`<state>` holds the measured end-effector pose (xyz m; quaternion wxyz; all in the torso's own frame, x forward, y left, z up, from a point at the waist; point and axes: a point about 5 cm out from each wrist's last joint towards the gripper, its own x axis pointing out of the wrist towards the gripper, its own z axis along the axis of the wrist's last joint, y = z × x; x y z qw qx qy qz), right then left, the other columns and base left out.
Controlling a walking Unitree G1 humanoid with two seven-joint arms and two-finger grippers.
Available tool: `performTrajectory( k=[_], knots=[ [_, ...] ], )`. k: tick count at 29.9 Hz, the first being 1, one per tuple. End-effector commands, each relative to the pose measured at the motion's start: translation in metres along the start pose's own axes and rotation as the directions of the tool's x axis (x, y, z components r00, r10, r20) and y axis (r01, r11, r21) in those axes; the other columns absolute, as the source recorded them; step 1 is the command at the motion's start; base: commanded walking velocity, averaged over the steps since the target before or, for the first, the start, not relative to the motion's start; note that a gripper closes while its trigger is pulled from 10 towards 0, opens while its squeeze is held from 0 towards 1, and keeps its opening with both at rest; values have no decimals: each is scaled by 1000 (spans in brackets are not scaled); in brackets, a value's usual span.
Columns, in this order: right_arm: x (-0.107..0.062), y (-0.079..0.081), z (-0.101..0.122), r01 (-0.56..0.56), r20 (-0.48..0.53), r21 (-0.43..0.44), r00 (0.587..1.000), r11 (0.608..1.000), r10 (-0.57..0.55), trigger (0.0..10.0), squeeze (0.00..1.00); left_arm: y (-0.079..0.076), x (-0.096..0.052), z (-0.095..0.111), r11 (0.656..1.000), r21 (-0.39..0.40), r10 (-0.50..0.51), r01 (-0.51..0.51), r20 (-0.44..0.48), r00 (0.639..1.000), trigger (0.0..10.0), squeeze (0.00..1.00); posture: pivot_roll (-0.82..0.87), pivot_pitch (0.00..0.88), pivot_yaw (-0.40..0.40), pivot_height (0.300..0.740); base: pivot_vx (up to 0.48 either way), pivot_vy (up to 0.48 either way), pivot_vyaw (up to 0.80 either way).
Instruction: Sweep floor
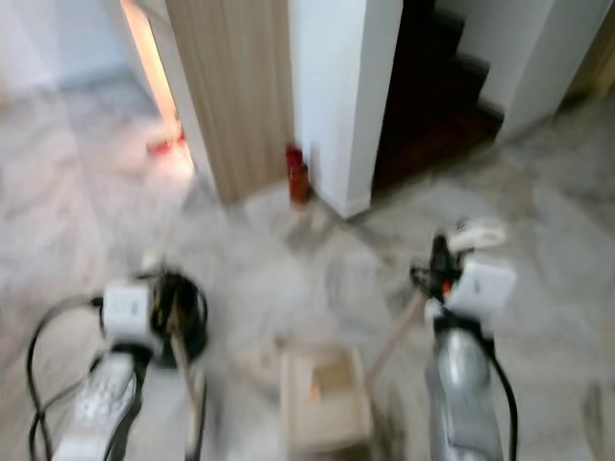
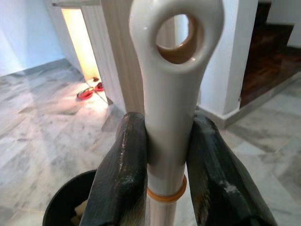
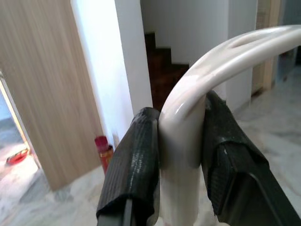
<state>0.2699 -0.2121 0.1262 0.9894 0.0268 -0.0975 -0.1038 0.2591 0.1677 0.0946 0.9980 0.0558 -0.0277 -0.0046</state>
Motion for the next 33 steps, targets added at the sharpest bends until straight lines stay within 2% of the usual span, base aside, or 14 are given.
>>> performTrajectory(
  k=[1,33],
  knots=[
    [4,6,13,-19,58,8,998,1000,18,10000,0,4,2,11,1000,16,12,-12,48,999,10000,0,-13,0,5,740,0,379,0],
    [3,16,12,-62,43,21,997,998,61,10000,0,3,-1,10,1000,7,11,-11,38,999,10000,0,-6,0,6,740,0,376,0]
  ],
)
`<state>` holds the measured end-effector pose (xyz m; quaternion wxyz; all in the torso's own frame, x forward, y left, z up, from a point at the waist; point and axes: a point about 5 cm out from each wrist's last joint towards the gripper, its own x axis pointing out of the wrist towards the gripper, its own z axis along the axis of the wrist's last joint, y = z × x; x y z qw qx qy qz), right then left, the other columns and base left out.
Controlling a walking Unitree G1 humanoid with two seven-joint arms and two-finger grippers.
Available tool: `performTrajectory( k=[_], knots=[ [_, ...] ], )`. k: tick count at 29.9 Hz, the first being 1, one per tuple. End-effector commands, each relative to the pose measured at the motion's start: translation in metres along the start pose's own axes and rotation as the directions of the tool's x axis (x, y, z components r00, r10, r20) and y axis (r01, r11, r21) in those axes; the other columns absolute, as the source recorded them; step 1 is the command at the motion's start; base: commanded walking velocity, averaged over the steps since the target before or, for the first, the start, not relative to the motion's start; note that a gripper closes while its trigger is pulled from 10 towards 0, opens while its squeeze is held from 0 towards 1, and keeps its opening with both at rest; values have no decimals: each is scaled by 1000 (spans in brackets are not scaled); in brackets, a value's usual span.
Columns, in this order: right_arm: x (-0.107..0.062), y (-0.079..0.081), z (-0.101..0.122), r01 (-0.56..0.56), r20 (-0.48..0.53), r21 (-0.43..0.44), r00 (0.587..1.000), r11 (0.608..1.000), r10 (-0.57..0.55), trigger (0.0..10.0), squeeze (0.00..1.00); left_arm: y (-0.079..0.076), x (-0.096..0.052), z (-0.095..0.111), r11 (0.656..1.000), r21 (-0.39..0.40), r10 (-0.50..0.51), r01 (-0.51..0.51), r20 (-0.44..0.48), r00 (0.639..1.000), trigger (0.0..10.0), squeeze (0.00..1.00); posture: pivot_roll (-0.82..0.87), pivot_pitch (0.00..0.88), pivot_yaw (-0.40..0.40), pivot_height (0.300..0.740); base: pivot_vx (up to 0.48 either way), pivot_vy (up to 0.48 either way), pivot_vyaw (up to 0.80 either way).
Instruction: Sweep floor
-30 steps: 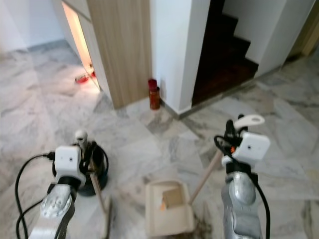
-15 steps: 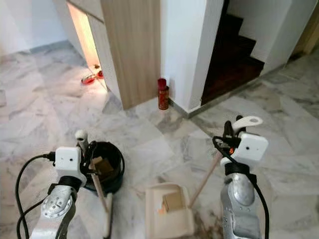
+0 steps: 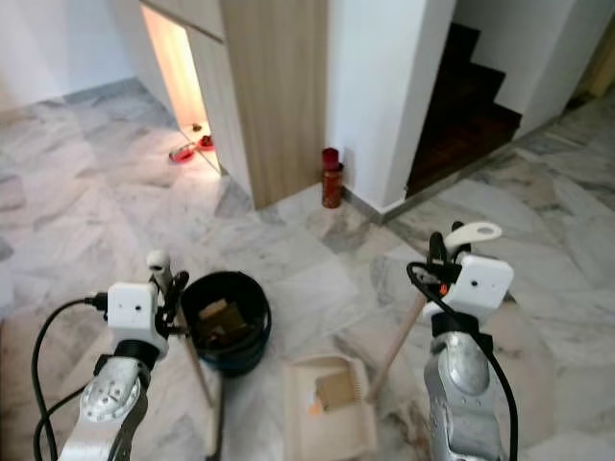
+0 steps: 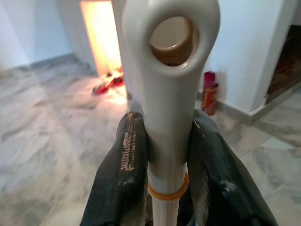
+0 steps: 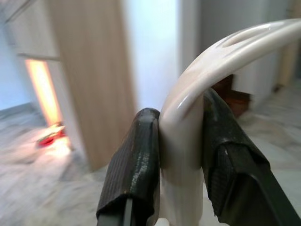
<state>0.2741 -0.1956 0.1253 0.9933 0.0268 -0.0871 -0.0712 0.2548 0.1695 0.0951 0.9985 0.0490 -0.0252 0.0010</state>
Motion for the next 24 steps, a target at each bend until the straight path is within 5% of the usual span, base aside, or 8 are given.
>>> performTrajectory(
  k=[1,24],
  knots=[
    [2,-1,15,2,68,14,998,1000,-3,10000,0,1,3,10,1000,20,-1,0,44,999,10000,0,-4,0,6,740,0,379,0],
    [-8,-12,18,39,68,-13,997,999,-38,10000,0,3,10,12,999,33,-15,13,53,998,10000,0,-27,0,28,740,0,338,0]
  ],
)
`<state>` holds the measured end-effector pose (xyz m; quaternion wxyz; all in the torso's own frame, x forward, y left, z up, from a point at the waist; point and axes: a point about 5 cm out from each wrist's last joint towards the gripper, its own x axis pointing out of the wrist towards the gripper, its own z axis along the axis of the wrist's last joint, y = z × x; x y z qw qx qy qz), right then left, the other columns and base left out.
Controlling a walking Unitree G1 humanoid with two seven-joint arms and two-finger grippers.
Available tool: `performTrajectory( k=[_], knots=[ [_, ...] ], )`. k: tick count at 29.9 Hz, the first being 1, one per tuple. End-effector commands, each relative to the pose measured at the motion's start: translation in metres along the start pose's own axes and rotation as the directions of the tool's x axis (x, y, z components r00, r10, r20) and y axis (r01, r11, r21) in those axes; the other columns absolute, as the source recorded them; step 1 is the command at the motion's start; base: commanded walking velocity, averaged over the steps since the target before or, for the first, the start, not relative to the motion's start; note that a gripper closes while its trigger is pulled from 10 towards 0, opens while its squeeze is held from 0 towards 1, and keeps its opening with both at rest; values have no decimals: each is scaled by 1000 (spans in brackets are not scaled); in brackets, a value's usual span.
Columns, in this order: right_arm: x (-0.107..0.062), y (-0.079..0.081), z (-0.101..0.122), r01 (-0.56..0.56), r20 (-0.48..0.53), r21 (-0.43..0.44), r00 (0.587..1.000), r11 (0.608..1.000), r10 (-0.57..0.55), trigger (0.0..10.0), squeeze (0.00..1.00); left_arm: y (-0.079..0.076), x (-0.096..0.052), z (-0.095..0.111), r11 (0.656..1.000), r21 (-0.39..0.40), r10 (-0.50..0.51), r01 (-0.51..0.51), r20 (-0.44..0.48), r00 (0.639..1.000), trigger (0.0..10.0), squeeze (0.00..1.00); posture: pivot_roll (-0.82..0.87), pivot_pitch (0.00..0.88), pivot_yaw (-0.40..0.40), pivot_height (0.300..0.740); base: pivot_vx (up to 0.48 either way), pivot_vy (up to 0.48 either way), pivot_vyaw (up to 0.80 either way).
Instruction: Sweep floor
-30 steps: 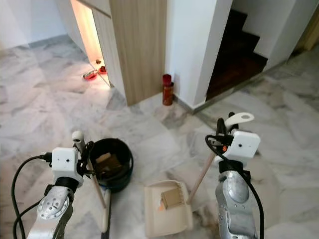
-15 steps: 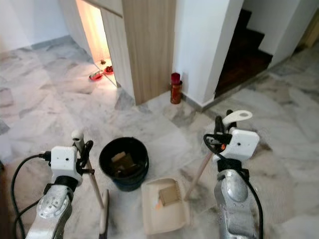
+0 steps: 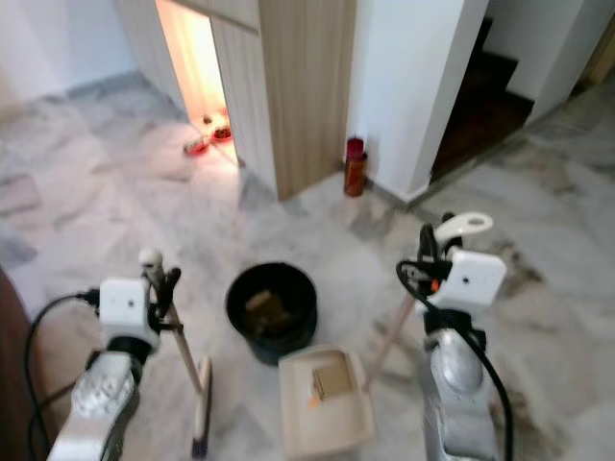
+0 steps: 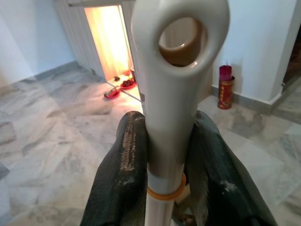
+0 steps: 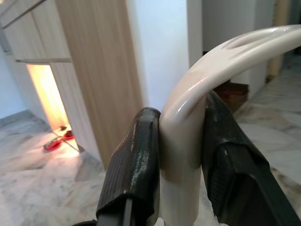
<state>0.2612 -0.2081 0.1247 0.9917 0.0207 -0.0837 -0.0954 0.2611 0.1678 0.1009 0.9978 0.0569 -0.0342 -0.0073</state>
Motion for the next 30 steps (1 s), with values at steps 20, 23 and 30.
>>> performTrajectory(
  k=[20,23,30],
  knots=[
    [-37,-12,45,49,140,-43,989,998,-43,10000,0,2,25,11,997,37,-68,66,51,996,10000,0,-110,0,103,740,0,0,0],
    [-38,-8,57,49,180,-27,983,998,-43,10000,0,1,27,12,996,38,-76,74,52,996,10000,0,-115,0,111,740,0,0,0],
    [-28,17,84,-74,258,7,964,997,70,10000,0,-1,32,14,996,39,-80,78,65,995,10000,0,-101,0,97,740,0,0,0]
  ],
)
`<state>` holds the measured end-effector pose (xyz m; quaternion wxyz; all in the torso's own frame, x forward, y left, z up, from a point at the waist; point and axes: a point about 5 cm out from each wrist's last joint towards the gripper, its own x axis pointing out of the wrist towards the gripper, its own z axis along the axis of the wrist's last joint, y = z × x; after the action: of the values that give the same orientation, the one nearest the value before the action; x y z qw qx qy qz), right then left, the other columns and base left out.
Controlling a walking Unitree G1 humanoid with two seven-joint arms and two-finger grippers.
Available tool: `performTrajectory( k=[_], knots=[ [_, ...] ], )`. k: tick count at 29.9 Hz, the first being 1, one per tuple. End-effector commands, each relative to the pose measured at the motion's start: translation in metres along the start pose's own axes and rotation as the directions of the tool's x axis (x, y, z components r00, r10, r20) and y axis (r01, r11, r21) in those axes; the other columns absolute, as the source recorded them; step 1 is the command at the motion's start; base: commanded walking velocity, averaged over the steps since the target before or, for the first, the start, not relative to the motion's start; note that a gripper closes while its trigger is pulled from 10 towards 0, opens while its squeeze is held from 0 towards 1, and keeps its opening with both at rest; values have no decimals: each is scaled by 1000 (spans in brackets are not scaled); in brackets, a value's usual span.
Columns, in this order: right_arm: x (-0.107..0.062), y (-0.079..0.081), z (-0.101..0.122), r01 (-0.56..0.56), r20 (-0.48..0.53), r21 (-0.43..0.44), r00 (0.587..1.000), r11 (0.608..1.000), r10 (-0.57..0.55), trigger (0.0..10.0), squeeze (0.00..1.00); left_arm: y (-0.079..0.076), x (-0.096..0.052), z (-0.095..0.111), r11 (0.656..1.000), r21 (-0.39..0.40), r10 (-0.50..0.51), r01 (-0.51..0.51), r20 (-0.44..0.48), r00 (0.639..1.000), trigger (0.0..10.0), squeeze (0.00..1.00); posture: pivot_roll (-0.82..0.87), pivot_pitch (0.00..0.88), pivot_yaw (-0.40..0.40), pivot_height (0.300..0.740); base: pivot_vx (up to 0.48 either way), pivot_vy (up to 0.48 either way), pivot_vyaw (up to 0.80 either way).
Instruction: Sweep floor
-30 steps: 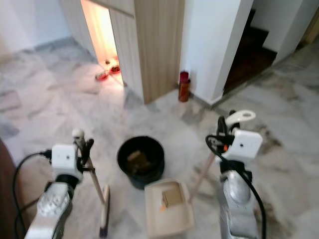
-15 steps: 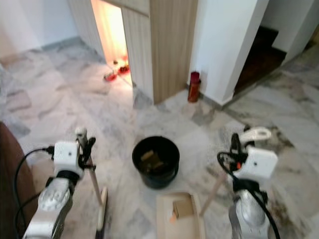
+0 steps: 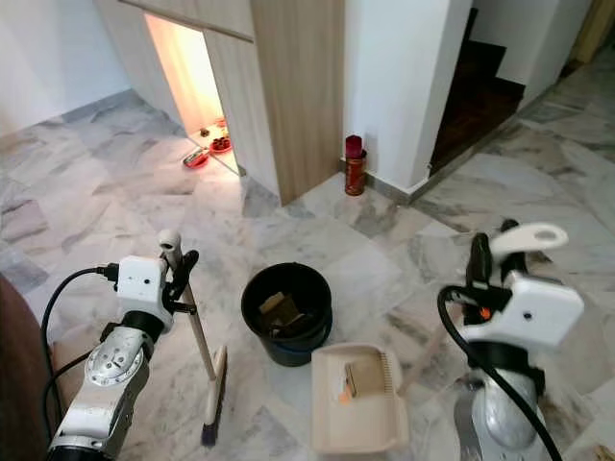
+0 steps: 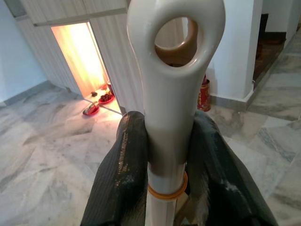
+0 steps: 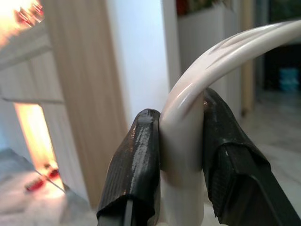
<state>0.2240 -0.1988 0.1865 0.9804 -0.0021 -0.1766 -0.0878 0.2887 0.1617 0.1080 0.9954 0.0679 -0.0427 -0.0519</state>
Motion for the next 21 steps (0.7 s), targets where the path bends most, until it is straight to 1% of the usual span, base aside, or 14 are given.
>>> performTrajectory(
  k=[1,2,5,6,10,11,12,14,17,19,20,21],
  knots=[
    [3,11,17,-49,72,45,996,998,45,10000,0,5,4,8,1000,19,9,-10,44,999,10000,0,-101,0,97,740,0,0,0],
    [4,12,18,-55,75,46,996,997,51,10000,0,5,4,8,1000,18,10,-10,44,999,10000,0,-98,0,94,740,0,0,0],
    [6,26,24,-151,70,119,987,981,144,10000,0,6,4,7,1000,19,20,-21,49,999,10000,0,-92,0,84,740,0,0,0],
    [8,34,29,-203,78,149,978,968,193,10000,0,7,3,6,999,19,31,-32,49,998,10000,0,-88,0,75,740,0,0,0],
    [11,39,33,-244,82,162,969,956,233,10000,0,7,3,5,999,19,37,-38,51,998,10000,0,-82,0,65,740,0,0,0],
    [12,42,35,-269,82,183,963,946,258,10000,0,7,3,5,999,18,41,-42,51,998,10000,0,-81,0,58,740,0,0,0],
    [13,49,39,-331,84,207,944,921,320,10000,0,8,4,4,999,16,49,-50,53,997,10000,0,-81,0,54,740,0,0,0],
    [14,51,41,-363,85,209,932,908,353,10000,0,8,4,4,998,15,52,-53,53,997,10000,0,-83,0,52,740,0,0,0],
    [15,52,44,-378,88,204,926,903,367,10000,0,8,5,4,998,15,56,-57,55,997,10000,0,-90,0,52,740,0,0,0],
    [22,50,50,-353,117,201,935,914,335,10000,0,8,5,3,998,13,60,-60,56,997,10000,0,-91,0,51,740,0,0,0],
    [29,51,54,-327,145,203,942,923,302,10000,0,8,5,3,998,12,62,-63,56,996,10000,0,-91,0,51,740,0,0,0],
    [33,52,53,-312,151,212,947,926,284,10000,0,8,5,3,998,12,63,-64,55,996,10000,0,-97,0,50,740,0,0,0]
  ],
)
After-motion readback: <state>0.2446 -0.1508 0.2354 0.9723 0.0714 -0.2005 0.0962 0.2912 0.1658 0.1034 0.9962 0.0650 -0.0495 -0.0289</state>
